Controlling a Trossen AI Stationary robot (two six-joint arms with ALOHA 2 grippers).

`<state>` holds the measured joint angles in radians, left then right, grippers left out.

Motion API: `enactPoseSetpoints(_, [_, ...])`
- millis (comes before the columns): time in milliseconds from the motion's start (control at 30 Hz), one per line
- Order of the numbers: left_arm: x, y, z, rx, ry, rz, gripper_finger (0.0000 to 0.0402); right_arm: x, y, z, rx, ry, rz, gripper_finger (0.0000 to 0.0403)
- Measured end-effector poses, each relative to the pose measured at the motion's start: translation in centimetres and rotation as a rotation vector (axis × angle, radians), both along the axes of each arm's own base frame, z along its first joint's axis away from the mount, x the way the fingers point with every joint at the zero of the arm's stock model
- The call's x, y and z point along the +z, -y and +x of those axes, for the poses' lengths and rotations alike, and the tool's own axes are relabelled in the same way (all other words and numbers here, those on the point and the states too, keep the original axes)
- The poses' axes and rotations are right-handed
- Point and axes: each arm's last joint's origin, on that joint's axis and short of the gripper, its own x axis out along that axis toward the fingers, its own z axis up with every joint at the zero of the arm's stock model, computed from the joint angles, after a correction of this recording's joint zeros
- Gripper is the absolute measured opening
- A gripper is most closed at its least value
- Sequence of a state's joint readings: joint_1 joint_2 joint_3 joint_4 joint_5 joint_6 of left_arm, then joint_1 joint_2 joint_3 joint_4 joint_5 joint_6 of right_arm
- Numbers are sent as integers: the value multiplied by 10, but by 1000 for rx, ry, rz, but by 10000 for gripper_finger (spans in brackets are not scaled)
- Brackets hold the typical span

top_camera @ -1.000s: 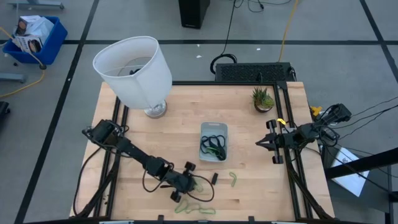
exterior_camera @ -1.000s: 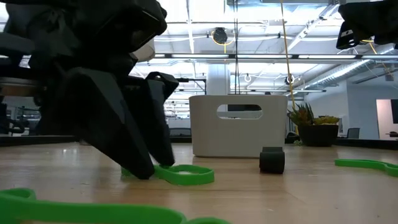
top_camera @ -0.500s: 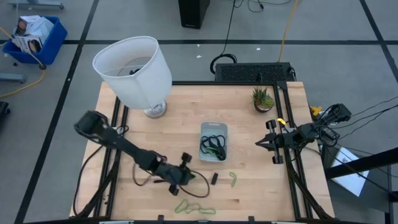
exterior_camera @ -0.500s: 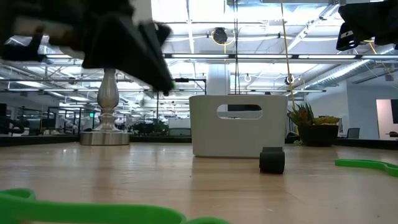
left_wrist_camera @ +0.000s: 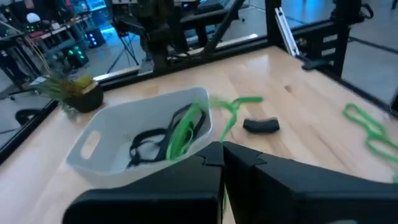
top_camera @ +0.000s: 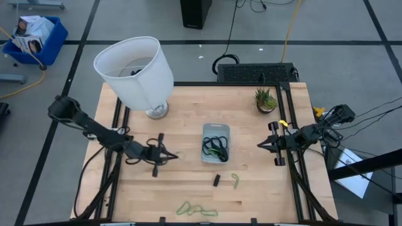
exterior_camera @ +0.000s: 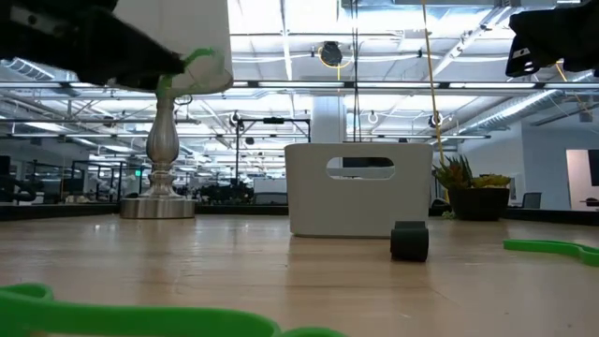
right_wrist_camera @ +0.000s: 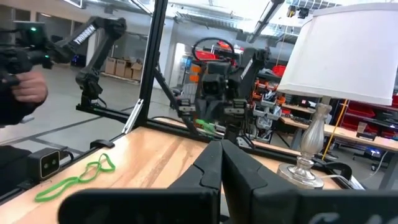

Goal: Pick and place rubber bands into bin
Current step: Put the green rubber band into the gray container

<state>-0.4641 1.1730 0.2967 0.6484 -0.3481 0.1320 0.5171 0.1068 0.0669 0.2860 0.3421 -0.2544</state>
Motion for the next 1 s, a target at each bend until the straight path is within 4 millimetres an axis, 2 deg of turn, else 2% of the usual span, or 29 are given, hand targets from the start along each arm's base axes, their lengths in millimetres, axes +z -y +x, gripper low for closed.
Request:
enactPoseSetpoints(267, [-2, -17, -30, 24, 108, -9, 1, 0, 0, 0, -4, -1, -18, 0])
enactPoseSetpoints(533, [-7, -29, -32, 124, 102, -67, 1, 0, 1, 1, -30, -4, -17, 0])
enactPoseSetpoints(633, [0, -34, -21, 220, 87, -145, 1, -1, 1, 1, -59, -7, -13, 0])
enactPoseSetpoints(733, [13, -31, -3, 234, 27, -131, 0, -1, 2, 1, -78, -8, -10, 0])
enactPoseSetpoints(867, [31, -27, 31, 229, -46, -54, 0, -1, 2, 1, -83, -9, -9, 0])
enactPoseSetpoints(1000, [37, -27, 68, 190, -102, -33, 0, 0, 2, 1, -83, -8, -9, 0])
